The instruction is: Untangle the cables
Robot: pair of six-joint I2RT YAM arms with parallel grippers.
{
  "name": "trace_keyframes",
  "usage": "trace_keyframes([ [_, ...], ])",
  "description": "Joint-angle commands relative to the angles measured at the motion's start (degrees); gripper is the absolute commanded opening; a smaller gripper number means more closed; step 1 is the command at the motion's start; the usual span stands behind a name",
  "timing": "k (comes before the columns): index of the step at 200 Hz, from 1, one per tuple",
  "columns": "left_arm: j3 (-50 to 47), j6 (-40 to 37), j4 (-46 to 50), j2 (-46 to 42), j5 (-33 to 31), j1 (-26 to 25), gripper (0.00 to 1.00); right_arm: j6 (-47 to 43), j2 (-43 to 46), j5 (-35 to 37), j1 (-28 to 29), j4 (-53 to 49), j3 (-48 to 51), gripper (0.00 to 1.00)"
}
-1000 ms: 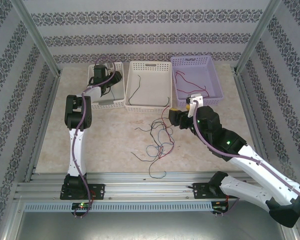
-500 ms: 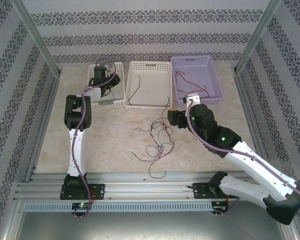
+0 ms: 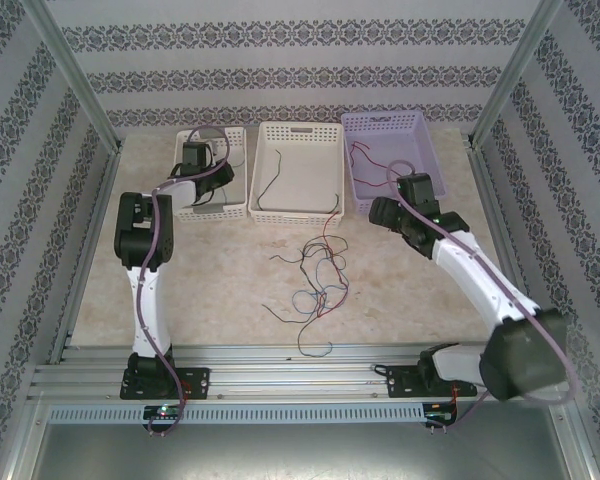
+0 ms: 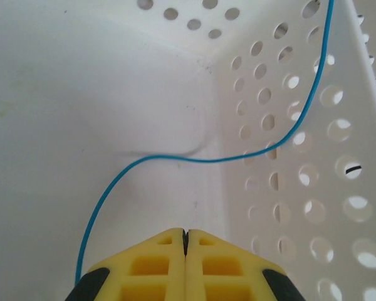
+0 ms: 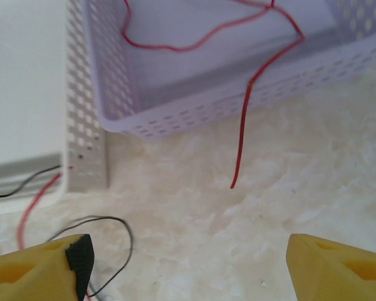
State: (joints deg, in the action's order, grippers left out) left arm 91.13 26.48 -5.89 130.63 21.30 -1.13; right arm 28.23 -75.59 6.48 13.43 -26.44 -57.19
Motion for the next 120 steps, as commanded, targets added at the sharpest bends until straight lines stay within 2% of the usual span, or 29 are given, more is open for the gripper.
trace_keyframes([
  [1, -0.17, -2.57, 5.18, -3.1, -1.86, -0.02, 0.0, 1.21, -4.15, -1.16, -2.24, 1.11, -2.22, 0.81],
  [23, 1.57, -3.98, 10.19, -4.38, -3.27, -0.1, 0.0, 0.65, -9.41, -0.98, -4.46, 2.38, -3.58, 0.81],
  [54, 1.54, -6.39, 14.83, -6.38, -5.45, -0.1, 0.23, 1.4, -16.81, -2.66, -6.37, 3.53, -6.52, 0.79],
  [82, 0.54, -7.43, 16.75, -8.23, -6.92, -0.1, 0.38, 0.98, -21.79, -3.04, -5.98, 5.05, -8.45, 0.74],
  [106, -0.04, -8.33, 18.31, -9.16, -8.0, -0.1, 0.45, 1.63, -24.45, -4.63, -6.18, 6.6, -8.45, 0.62],
  [120, -0.36, -8.63, 18.8, -9.25, -8.57, -0.1, 0.47, 1.53, -25.16, -5.07, -5.85, 7.68, -8.2, 0.48],
])
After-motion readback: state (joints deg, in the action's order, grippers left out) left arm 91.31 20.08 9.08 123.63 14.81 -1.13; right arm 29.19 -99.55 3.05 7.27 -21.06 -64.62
